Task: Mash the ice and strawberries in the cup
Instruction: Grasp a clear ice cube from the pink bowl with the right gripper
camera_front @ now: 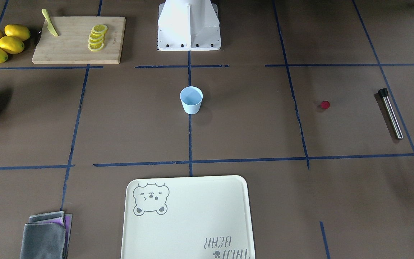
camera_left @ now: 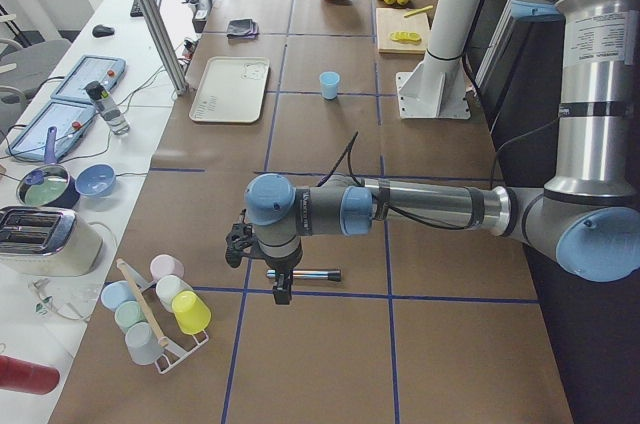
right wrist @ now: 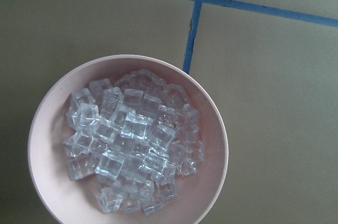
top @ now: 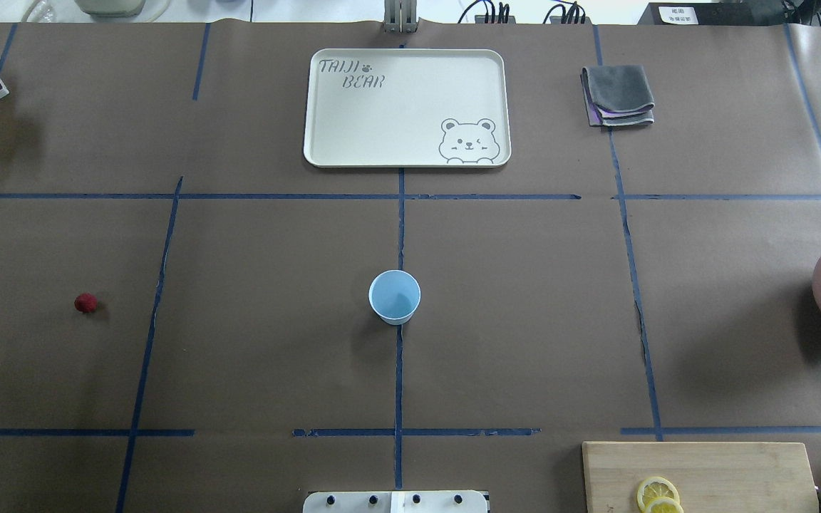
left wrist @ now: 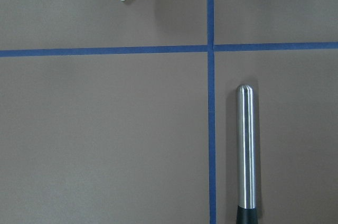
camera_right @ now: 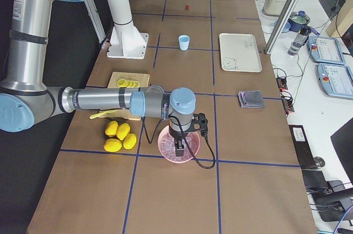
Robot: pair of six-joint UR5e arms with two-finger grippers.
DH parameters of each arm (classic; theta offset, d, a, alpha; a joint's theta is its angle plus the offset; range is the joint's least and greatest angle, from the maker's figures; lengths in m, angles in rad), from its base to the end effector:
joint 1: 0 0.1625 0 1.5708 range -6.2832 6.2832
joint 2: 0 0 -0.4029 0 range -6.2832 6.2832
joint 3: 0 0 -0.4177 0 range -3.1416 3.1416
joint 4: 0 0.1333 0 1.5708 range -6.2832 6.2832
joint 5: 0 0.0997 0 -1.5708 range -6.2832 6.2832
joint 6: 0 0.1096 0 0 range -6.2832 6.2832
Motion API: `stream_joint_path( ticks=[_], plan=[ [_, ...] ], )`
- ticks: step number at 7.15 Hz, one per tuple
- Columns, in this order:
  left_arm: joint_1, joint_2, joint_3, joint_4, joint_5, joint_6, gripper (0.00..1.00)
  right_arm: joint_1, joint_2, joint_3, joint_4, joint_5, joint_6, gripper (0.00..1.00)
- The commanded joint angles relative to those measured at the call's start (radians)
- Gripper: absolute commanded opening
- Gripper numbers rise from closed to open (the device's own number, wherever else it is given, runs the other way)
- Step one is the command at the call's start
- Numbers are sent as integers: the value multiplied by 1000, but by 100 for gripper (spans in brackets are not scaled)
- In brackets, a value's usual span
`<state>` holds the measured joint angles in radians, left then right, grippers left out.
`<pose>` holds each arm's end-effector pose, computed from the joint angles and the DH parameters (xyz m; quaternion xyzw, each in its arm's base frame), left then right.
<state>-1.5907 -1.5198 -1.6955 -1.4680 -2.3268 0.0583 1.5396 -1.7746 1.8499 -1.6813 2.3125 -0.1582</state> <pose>-0.0679 -0.4921 0.6167 0.0009 0.3693 0.0125 0.9292 0.0458 -0.4334 0.6099 0.0066 -0.3627 -0.0818 0.9283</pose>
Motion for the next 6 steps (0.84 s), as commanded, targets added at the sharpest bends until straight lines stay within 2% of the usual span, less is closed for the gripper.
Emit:
stream_joint_path(
  ticks=[1,6],
  plan=[
    [5,10,3,-53,1,29,100,1,-5,-1,0,1,3,100],
    [9,17,14,-57,1,29,100,1,-8,11,0,21,9,100]
  ],
)
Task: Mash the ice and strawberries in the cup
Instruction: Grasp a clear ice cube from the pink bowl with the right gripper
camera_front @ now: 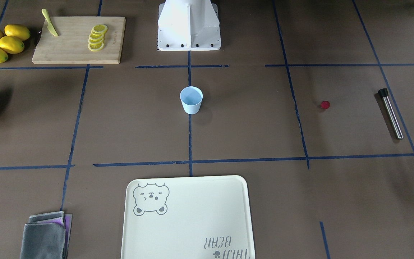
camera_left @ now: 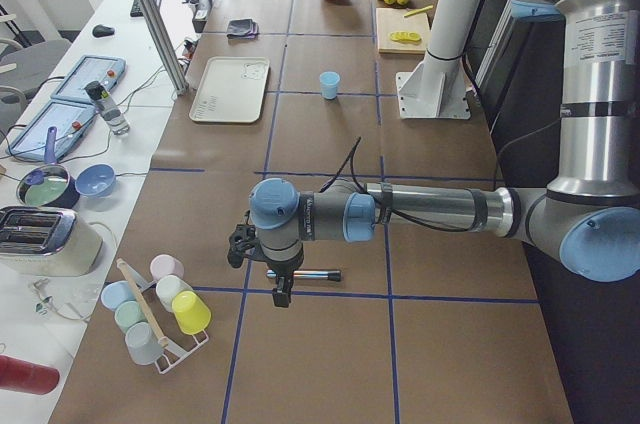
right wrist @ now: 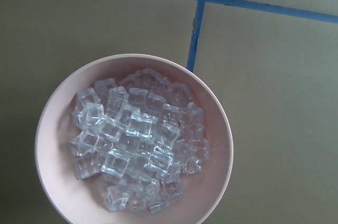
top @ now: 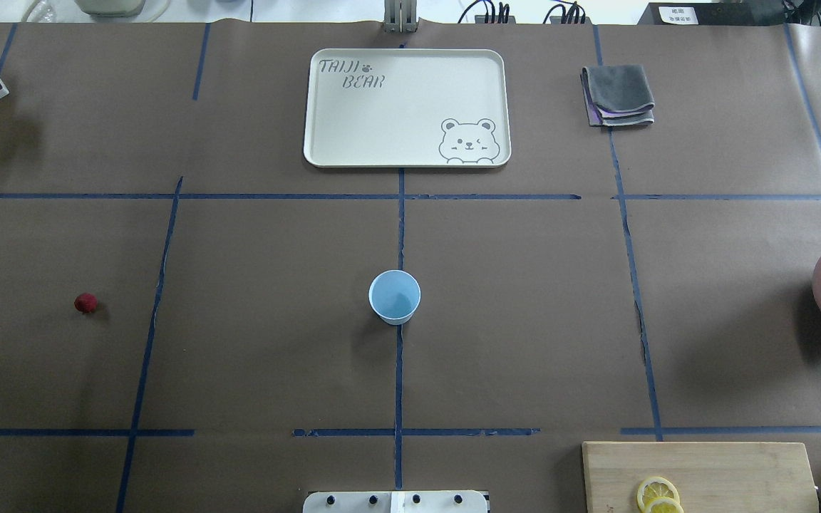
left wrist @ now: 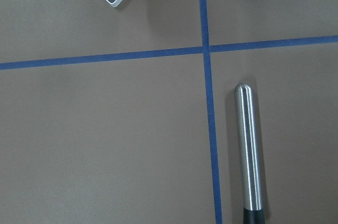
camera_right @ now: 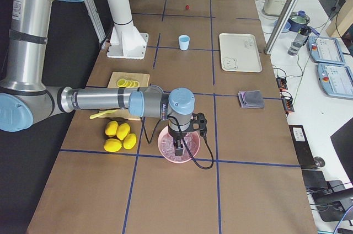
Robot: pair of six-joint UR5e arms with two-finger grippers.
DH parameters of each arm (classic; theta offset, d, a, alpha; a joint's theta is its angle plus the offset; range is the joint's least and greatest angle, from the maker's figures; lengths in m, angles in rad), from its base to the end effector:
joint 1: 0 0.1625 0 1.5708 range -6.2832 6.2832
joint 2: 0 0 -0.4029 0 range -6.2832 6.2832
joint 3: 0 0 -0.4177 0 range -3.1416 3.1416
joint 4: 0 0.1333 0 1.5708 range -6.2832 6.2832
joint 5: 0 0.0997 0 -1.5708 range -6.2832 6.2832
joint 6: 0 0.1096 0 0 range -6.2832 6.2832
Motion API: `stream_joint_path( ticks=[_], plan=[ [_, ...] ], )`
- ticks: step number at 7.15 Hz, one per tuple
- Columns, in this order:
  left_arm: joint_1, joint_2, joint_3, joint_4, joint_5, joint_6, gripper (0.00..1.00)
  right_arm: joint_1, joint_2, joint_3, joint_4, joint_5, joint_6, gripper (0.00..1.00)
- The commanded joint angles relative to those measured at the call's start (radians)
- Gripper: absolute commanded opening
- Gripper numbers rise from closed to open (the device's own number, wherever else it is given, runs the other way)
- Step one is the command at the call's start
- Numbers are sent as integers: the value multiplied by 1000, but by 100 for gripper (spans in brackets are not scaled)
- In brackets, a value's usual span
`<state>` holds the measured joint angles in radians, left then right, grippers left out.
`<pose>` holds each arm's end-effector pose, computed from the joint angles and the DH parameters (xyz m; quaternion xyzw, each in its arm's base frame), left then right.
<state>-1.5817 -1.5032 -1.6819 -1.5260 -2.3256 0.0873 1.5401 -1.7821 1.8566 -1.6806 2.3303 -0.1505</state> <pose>-0.0635 -0.4890 0.6263 0.0175 0.3681 0.0353 0.9290 0.0446 -0.4304 0.6083 0.0058 -0.3709 -0.0775 0.9254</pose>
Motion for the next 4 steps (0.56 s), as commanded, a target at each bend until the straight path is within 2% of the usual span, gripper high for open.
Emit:
stream_joint_path(
  ticks=[1,4],
  plan=[
    [0,0,1,1,0,0,100,0,-2,6,-1,4,2,100],
    [0,1,2,-2,0,-1,100,0,-3,6,1,26,0,100]
  ],
)
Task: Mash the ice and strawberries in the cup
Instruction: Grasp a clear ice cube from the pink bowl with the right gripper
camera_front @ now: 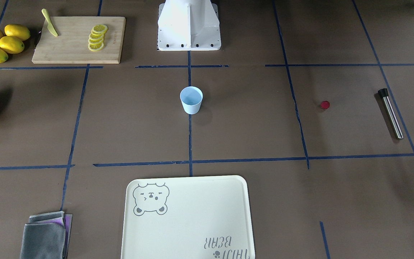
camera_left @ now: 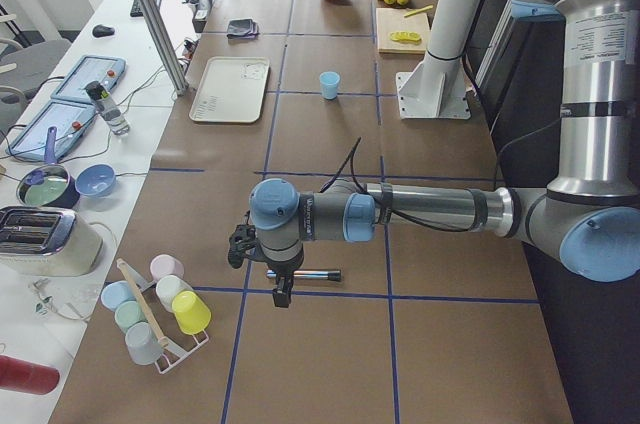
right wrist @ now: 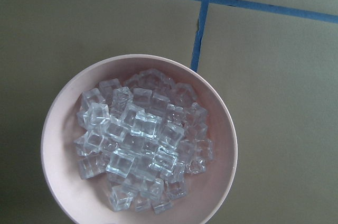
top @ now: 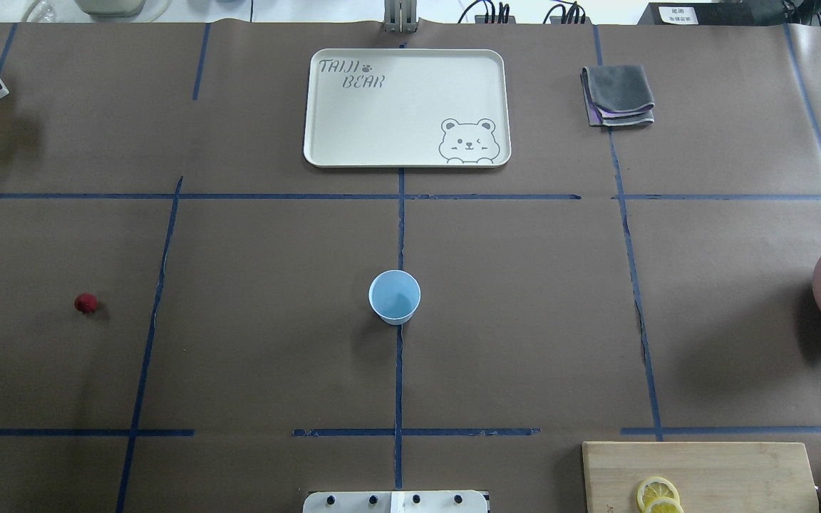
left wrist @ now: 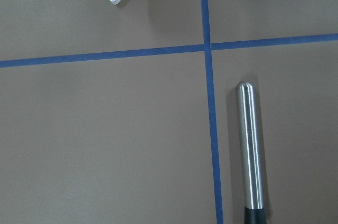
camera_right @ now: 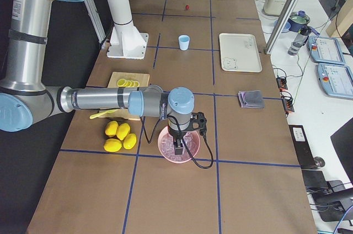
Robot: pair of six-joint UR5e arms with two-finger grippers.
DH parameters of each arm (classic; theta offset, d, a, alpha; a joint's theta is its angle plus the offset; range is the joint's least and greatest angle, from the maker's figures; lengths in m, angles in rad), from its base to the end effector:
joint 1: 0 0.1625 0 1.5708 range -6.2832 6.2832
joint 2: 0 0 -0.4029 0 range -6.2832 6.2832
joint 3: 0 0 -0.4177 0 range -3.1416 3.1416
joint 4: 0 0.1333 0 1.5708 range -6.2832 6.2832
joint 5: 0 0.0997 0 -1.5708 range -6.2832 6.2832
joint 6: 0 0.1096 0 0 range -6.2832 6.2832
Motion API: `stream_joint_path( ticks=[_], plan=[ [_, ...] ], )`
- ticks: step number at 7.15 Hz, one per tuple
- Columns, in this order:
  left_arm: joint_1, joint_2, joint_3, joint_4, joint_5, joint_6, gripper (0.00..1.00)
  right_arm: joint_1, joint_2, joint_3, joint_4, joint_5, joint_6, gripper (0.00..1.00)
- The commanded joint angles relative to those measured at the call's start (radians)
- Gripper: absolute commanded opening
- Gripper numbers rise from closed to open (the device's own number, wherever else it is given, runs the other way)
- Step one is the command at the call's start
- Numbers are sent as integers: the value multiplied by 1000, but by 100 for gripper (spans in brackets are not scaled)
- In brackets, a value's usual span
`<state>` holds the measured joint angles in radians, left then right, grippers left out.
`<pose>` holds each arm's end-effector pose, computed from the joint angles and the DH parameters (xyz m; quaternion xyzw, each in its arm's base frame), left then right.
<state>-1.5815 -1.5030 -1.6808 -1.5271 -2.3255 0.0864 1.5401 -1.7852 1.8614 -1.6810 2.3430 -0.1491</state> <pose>-0.0635 -0.4890 0.6268 0.0172 0.3681 0.0349 0.9290 0.0437 -0.4293 0.6062 0.0066 -0.3768 -0.0768 0.9231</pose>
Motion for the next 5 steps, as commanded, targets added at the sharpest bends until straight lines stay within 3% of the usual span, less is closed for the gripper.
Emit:
stream_joint_path(
  ticks=[1,5],
  plan=[
    [0,0,1,-1,0,-1,100,0,0,-1,0,13,-1,100],
    [0,1,1,-1,-2,-1,100,-18,6,-5,1,61,28,100]
  ],
)
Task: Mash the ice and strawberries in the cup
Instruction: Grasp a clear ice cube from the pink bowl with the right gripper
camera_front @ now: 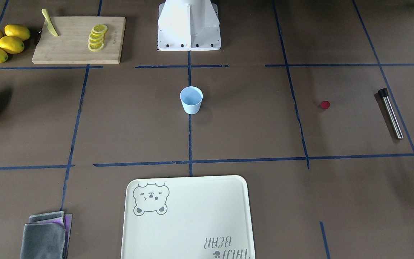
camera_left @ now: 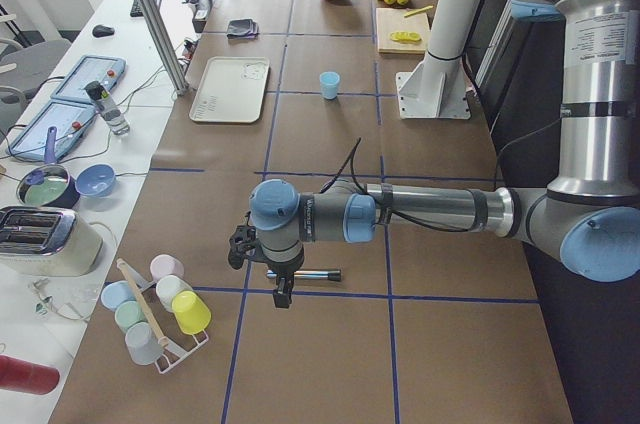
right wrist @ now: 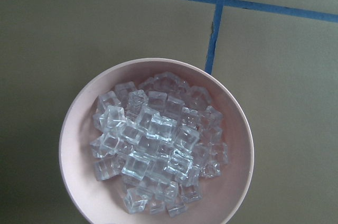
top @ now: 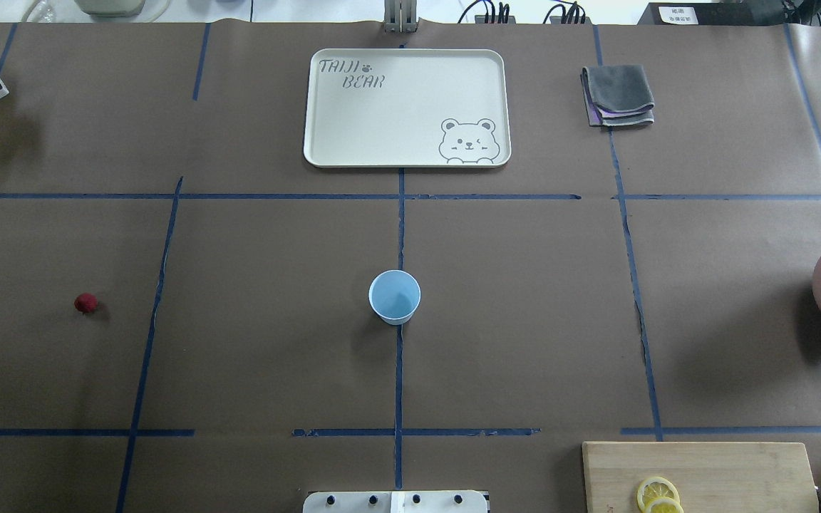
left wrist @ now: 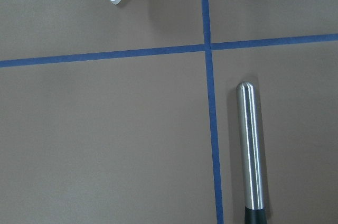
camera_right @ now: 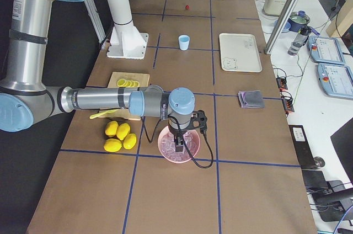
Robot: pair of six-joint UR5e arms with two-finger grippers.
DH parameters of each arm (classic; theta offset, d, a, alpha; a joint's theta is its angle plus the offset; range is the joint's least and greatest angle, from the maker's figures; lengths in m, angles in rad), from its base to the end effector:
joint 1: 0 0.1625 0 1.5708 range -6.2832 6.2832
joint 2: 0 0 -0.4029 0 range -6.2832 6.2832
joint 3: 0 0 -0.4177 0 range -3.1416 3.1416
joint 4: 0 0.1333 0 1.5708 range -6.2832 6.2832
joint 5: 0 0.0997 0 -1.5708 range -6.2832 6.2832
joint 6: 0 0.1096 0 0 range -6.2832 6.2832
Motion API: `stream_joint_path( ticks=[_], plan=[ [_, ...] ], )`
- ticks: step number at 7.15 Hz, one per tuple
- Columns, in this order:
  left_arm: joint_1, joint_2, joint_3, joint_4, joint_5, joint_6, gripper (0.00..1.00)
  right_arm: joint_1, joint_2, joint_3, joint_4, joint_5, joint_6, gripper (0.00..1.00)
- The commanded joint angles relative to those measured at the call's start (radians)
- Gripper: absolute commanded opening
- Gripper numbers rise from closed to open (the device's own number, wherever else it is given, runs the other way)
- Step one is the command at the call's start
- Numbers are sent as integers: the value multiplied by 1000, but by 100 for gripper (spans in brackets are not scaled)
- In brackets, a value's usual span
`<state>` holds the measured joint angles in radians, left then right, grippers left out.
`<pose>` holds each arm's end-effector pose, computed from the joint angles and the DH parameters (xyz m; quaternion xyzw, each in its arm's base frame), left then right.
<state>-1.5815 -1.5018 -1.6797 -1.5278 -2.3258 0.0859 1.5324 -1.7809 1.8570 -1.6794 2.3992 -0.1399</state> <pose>-0.0634 -0.4884 0.6279 0.0164 0.3682 0.0344 0.9290 0.0360 -0.4314 0.6021 0.0056 -0.4026 -0.0750 0.9123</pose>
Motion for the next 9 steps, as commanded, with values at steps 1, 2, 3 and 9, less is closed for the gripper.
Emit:
stream_joint_path(
  ticks=[1,2,3,9],
  plan=[
    [0,0,-1,0,0,0,100,-27,1,-4,1,6,83,99],
    [0,0,-2,0,-1,0,100,-81,1,-5,79,2,223,99],
    [0,0,-3,0,-1,0,100,-127,-12,-24,222,-14,378,99],
    [0,15,-15,-2,-1,0,100,-290,-48,-171,613,-46,746,90]
  ],
)
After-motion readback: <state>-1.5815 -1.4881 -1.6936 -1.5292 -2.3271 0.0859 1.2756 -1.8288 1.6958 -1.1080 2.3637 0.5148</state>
